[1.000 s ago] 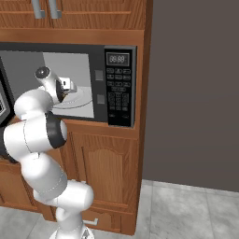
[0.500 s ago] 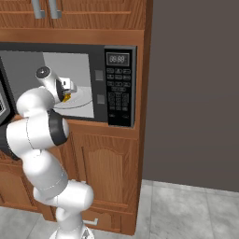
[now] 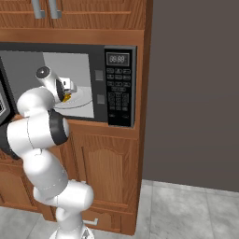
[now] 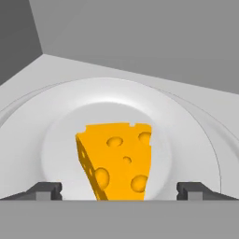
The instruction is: Pick the cheese from the counter and place it in the microwave. Then turn on the microwave.
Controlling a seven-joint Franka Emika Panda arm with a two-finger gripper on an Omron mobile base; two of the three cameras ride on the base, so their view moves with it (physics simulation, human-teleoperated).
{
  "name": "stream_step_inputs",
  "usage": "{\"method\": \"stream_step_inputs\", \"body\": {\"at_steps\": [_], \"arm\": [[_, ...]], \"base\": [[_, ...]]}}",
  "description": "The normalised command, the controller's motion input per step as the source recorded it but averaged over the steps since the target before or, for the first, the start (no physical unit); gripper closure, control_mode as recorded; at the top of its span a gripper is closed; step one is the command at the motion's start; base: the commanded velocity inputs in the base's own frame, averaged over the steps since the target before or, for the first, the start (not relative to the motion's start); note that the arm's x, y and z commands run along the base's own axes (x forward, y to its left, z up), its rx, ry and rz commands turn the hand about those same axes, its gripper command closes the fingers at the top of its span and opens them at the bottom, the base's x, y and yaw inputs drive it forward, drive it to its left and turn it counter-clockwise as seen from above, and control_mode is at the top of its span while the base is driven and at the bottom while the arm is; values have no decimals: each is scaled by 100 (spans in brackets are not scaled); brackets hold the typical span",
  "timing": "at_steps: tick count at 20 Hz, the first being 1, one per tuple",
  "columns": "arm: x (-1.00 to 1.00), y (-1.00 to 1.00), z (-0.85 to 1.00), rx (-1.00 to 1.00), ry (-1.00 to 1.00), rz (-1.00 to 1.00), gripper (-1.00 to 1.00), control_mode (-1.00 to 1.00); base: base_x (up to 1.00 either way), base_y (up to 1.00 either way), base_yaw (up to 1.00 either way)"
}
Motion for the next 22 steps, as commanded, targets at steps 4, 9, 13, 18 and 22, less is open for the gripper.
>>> {"method": "stream_step_inputs", "body": {"at_steps": [4,9,13,18,22], "arm": [[-13,0,0,0,0,0,-100,-100],[-25,0,0,0,0,0,-100,-100],[-27,-2,0,0,0,0,-100,-100],[-29,-13,5,2,0,0,-100,-100],[-43,-19,12,5,2,0,-100,-100]], "base": [[0,0,0],[0,0,0],[0,0,0],[0,0,0],[0,0,0]]}}
